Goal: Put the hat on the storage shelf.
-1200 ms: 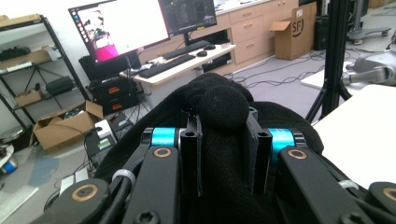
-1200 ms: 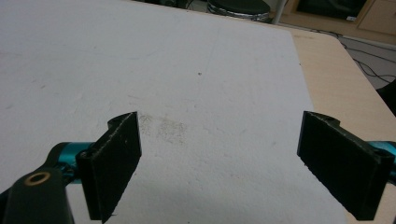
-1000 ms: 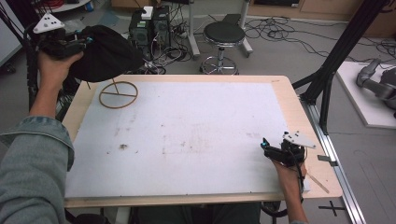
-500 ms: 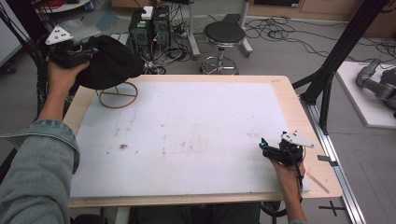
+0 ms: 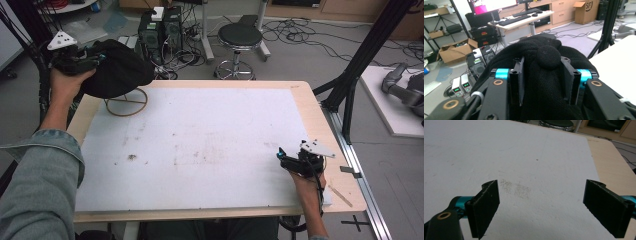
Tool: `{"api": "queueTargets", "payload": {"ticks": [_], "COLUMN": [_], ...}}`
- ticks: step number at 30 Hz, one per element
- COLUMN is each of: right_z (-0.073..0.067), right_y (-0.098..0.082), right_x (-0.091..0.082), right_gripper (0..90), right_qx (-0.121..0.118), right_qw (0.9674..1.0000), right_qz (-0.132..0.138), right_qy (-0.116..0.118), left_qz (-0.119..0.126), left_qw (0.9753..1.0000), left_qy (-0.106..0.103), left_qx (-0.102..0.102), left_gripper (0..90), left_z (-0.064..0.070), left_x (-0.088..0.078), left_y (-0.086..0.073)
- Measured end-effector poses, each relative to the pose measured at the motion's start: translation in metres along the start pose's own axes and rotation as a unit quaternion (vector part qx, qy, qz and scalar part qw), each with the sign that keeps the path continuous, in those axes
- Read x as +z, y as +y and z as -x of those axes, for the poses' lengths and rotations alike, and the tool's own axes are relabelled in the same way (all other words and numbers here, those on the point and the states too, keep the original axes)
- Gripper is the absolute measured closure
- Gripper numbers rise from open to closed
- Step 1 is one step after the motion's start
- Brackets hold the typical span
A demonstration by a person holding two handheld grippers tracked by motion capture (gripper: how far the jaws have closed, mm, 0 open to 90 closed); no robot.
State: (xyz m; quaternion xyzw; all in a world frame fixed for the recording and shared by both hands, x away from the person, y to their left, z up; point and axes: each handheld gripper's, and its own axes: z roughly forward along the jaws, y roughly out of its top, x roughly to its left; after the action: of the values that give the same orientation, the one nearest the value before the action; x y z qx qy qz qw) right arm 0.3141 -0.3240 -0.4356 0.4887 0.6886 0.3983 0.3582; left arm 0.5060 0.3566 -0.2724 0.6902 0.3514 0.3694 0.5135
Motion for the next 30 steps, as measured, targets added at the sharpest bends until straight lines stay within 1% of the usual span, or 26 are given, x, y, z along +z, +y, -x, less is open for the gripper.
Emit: {"api": "queueTargets", "payload": {"ticks": [1, 2, 4, 6, 10, 11, 14, 18, 24, 30], "right_z": [0.0, 0.0, -0.001, -0.001, -0.002, -0.004, -0.004, -0.006, -0.007, -0.007], "right_y": [0.0, 0.0, 0.001, 0.001, 0.002, 0.003, 0.004, 0.005, 0.008, 0.01], "right_x": [0.0, 0.001, 0.001, 0.002, 0.004, 0.005, 0.006, 0.009, 0.013, 0.017], "right_gripper": [13.4, 13.4, 13.4, 13.4, 13.4, 13.4, 13.4, 13.4, 13.4, 13.4], "right_qx": [0.0, -0.002, -0.001, -0.005, -0.006, -0.002, -0.005, -0.005, -0.005, 0.008], "right_qw": [1.0, 1.0, 1.0, 1.0, 1.0, 1.0, 1.0, 0.9999, 0.9999, 0.9997], "right_qz": [0.0, 0.002, -0.001, 0.0, 0.002, 0.0, 0.001, 0.001, 0.004, 0.008], "right_qy": [0.0, 0.001, 0.002, 0.002, 0.005, 0.007, 0.007, 0.011, 0.014, 0.019], "left_qz": [0.0, -0.002, -0.004, -0.002, 0.002, 0.002, 0.009, 0.016, 0.029, 0.04], "left_qw": [1.0, 1.0, 0.9999, 1.0, 0.9999, 0.9999, 0.9999, 0.9998, 0.9995, 0.999], "left_qy": [0.001, 0.0, 0.001, 0.0, -0.001, -0.001, -0.003, -0.004, -0.012, -0.019], "left_qx": [-0.003, -0.005, -0.01, -0.009, -0.015, -0.013, -0.013, -0.012, -0.01, -0.012], "left_gripper": [58.8, 56.0, 54.8, 51.0, 47.7, 47.3, 46.5, 43.0, 40.8, 39.3], "left_z": [0.0, 0.0, -0.001, -0.001, 0.0, 0.0, 0.0, 0.001, 0.009, 0.019], "left_x": [-0.001, -0.001, -0.003, -0.005, -0.009, -0.01, -0.014, -0.02, -0.033, -0.049], "left_y": [0.0, 0.0, 0.0, 0.0, 0.001, 0.001, 0.002, 0.003, 0.006, 0.006]}}
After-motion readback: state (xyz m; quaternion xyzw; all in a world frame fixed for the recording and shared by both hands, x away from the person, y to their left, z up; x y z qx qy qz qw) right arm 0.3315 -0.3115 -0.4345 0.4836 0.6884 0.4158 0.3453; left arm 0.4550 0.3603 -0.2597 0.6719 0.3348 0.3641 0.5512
